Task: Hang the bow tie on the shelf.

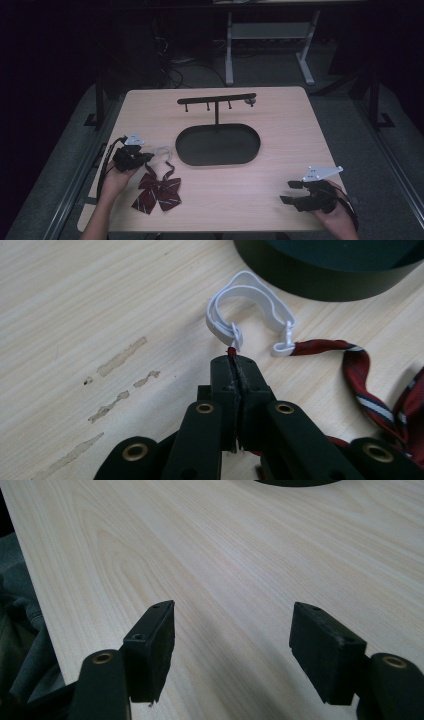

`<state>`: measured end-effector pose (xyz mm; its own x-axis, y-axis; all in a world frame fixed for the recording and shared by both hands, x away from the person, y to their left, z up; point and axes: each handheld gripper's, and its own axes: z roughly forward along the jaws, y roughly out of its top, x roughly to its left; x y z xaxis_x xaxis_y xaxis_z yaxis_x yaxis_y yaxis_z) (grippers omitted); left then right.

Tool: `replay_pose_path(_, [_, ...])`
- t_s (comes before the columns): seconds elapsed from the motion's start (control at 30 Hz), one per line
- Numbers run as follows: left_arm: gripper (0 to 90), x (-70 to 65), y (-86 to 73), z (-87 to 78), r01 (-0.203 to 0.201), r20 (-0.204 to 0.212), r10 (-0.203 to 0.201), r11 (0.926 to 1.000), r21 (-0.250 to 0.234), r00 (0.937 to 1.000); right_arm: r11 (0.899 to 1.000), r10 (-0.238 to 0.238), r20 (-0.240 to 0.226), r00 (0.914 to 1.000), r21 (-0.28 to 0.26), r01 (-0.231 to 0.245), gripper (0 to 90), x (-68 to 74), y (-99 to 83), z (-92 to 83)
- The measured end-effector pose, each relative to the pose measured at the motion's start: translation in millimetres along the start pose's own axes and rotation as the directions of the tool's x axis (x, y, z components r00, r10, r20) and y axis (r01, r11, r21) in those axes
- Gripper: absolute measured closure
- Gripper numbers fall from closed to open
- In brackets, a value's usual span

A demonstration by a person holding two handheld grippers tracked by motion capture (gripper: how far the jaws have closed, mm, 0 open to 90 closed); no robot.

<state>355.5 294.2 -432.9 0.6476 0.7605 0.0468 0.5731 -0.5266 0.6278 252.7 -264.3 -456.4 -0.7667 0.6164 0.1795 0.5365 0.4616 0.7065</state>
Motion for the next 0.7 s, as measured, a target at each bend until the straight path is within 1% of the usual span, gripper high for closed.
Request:
replay_pose_path(0.07, [88.2, -2.3, 1.0, -2.9, -0.015, -0.001, 0.015, 0.9998, -0.011, 0.9999, 1.0, 0.002, 0.0, 1.0, 0.001, -0.002, 34.1, -0.2, 0.0, 0.0])
replay_pose_path(0.3, [88.3, -10.2, 3.3, -11.1, -0.033, -0.001, 0.033, 0.9987, -0.039, 0.9995, 1.0, 0.005, 0.003, 1.0, -0.003, -0.005, 34.1, -0.6, -0.2, -0.4])
replay_pose_path(0.4, [88.3, -11.8, 3.2, -13.2, -0.039, 0.0, 0.039, 0.9984, -0.041, 0.9992, 1.0, 0.005, 0.003, 1.0, -0.003, -0.005, 34.2, -0.9, -0.1, -0.4])
replay_pose_path(0.5, [88.3, -14.8, 3.2, -17.6, -0.044, 0.001, 0.044, 0.9973, -0.058, 0.999, 1.0, 0.007, 0.004, 1.0, -0.002, -0.007, 34.1, -1.2, 0.0, -0.5])
replay_pose_path(0.67, [88.3, -18.7, 4.5, -22.7, -0.062, -0.002, 0.062, 0.9957, -0.069, 0.9981, 1.0, 0.007, 0.004, 1.0, -0.002, -0.007, 34.1, -1.4, 0.1, -0.5])
replay_pose_path(0.7, [88.3, -20.7, 5.4, -25.8, -0.063, -0.005, 0.063, 0.9948, -0.08, 0.998, 1.0, 0.005, 0.004, 1.0, -0.003, -0.005, 34.1, -1.4, 0.3, -0.4])
